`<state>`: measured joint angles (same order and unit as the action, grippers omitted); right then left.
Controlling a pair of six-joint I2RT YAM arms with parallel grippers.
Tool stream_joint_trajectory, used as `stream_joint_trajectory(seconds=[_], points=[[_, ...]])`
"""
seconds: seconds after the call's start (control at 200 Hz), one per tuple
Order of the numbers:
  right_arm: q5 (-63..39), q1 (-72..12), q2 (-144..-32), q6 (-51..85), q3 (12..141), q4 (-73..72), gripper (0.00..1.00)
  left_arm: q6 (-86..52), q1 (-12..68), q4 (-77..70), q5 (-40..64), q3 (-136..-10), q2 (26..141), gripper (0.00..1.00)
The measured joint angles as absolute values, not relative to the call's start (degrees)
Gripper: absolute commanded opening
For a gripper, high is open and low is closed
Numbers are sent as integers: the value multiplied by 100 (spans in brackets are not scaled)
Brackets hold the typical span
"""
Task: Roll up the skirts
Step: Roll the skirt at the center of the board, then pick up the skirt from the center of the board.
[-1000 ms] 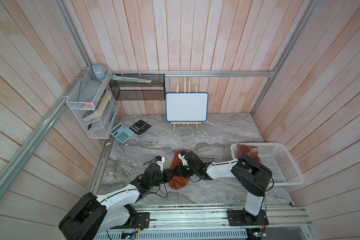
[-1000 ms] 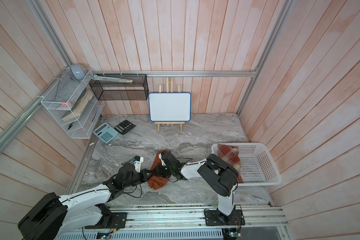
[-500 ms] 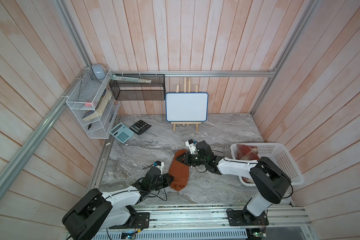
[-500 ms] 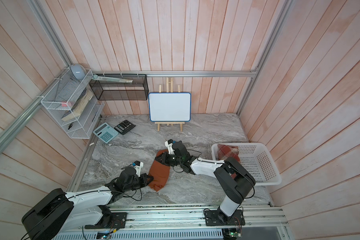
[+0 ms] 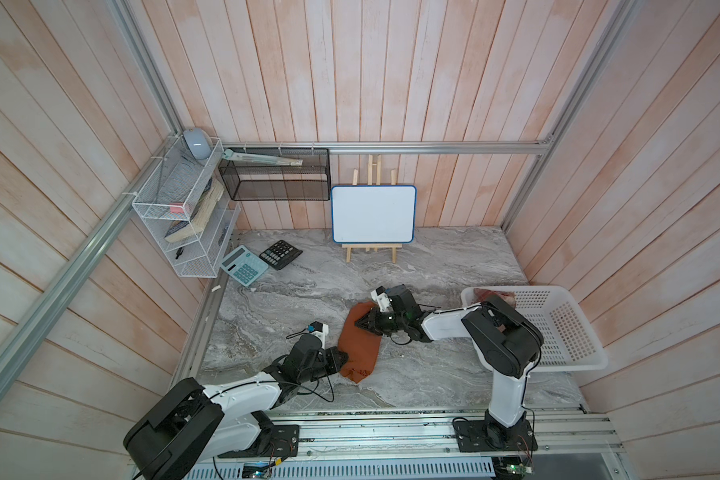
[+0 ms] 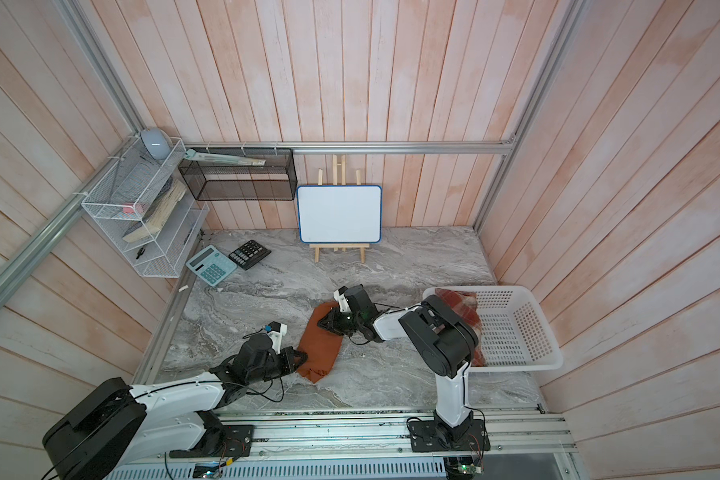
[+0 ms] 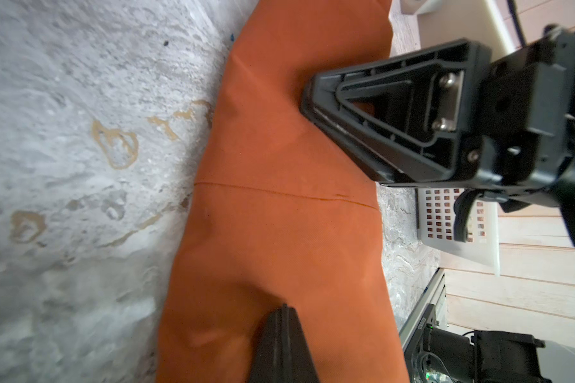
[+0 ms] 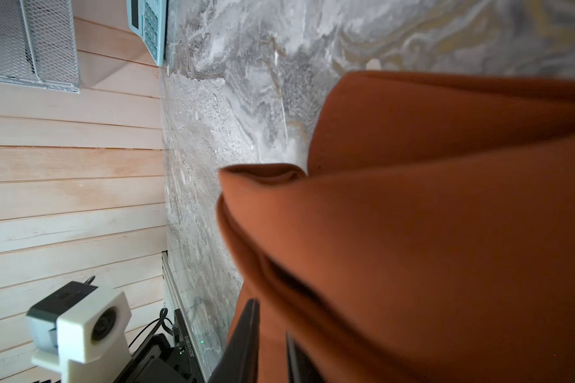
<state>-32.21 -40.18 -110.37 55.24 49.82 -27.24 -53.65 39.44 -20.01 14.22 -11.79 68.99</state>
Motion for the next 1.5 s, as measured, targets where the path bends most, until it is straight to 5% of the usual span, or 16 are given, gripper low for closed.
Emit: stream_joint_trajectory(seconds=[0.205,0.335,0.535,0.87,1.24,1.495], points=[[-3282,-4012,-10558,5391,4987,-2467,41,-5365,3944,-2152,1476,-1179,7083,0],[-3061,-4012,-9568,5054,5065,-1979,65,-5365,3944,-2265,1511,-1177,7192,0],[-2526,-3905,-8204,4539,4532,-1531,76,-5365,3944,-2333,1527,-1170,7229,0],[-2366,-3988,-8079,4637,2967,-1330,77,-5365,3944,-2353,1557,-1170,7247,0],[-2679,-4285,-9402,5065,2963,-3181,76,-5365,3944,-2447,1601,-1168,7330,0],[-2845,-4672,-10180,5378,3363,-3986,65,-5365,3944,-2482,1625,-1168,7378,0]])
